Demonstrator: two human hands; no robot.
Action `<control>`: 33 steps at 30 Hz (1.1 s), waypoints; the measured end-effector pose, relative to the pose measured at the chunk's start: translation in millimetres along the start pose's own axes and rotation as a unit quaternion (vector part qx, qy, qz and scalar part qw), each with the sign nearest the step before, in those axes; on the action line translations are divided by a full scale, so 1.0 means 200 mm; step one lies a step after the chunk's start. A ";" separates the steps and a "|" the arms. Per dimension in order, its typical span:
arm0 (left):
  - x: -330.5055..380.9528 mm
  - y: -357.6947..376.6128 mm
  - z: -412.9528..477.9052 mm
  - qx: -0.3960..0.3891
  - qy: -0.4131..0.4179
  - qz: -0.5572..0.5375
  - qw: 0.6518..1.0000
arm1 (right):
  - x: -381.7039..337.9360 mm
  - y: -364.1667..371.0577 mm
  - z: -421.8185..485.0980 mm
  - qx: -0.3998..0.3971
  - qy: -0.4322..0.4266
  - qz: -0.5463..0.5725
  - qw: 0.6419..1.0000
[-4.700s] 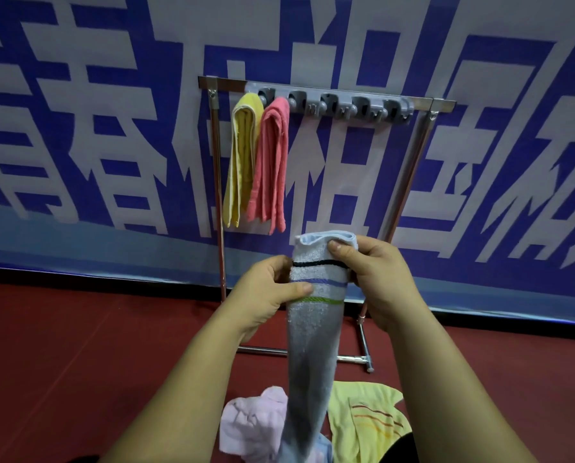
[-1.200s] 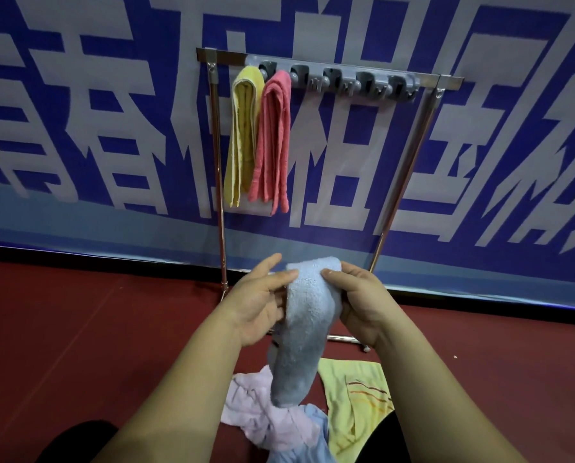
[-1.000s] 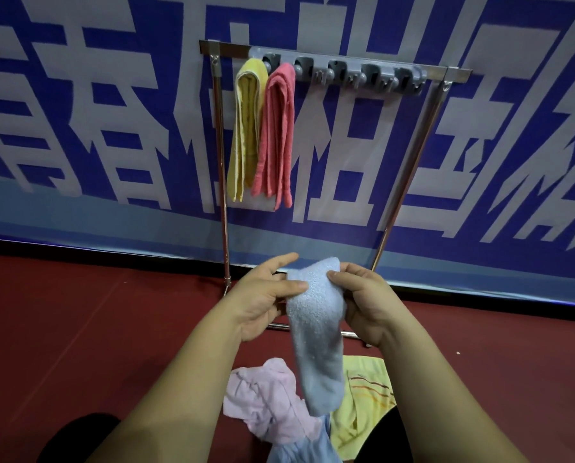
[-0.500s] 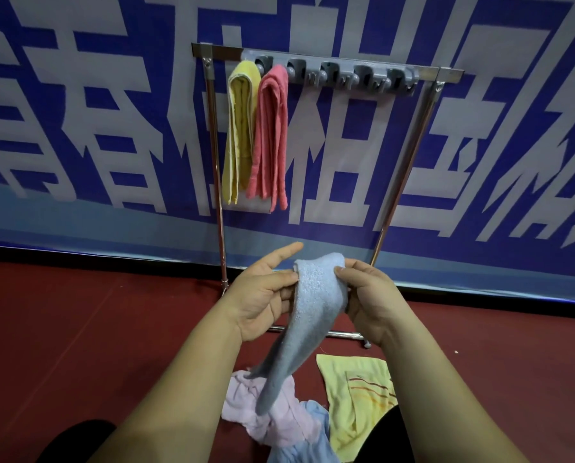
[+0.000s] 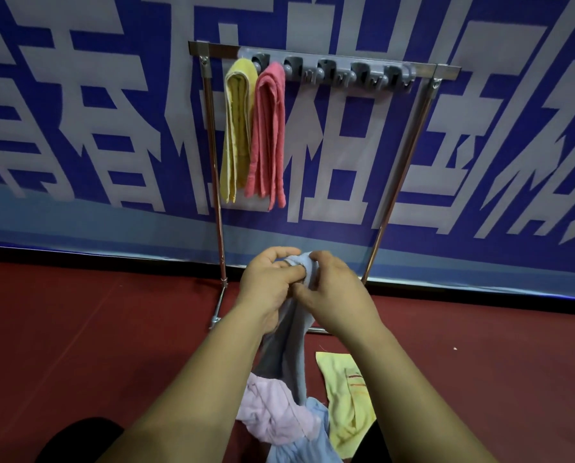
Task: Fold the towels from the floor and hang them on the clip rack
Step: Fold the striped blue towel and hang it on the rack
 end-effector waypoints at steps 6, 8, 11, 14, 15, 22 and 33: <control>0.02 -0.02 0.02 0.009 0.037 0.044 0.998 | 0.00 -0.01 0.01 0.029 -0.024 0.023 0.999; 0.05 -0.03 0.01 0.014 0.057 0.051 0.997 | 0.01 -0.03 0.02 0.044 -0.019 0.030 0.998; 0.10 -0.02 -0.01 0.018 0.086 0.059 0.994 | 0.03 -0.04 0.03 0.065 -0.007 0.029 0.997; 0.13 0.00 -0.03 0.030 0.121 0.068 0.990 | 0.07 0.01 0.05 0.040 0.014 0.037 0.998; 0.14 0.00 -0.03 0.039 0.133 0.065 0.988 | 0.10 0.03 0.06 0.031 0.027 0.041 0.998; 0.24 -0.03 -0.01 0.097 0.183 0.049 0.977 | 0.34 0.07 0.09 0.018 0.085 -0.027 0.996; 0.34 -0.03 0.04 0.144 0.220 0.016 0.965 | 0.57 0.13 -0.02 0.048 0.131 -0.070 0.988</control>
Point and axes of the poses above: each hand's wrist, its own z-axis towards the middle knuckle, its own y-axis out of the palm, x = y × z, the point moved 5 cm from there along z, towards the middle knuckle, and after that the axes turned 3 degrees about y, right-handed, at the moved point
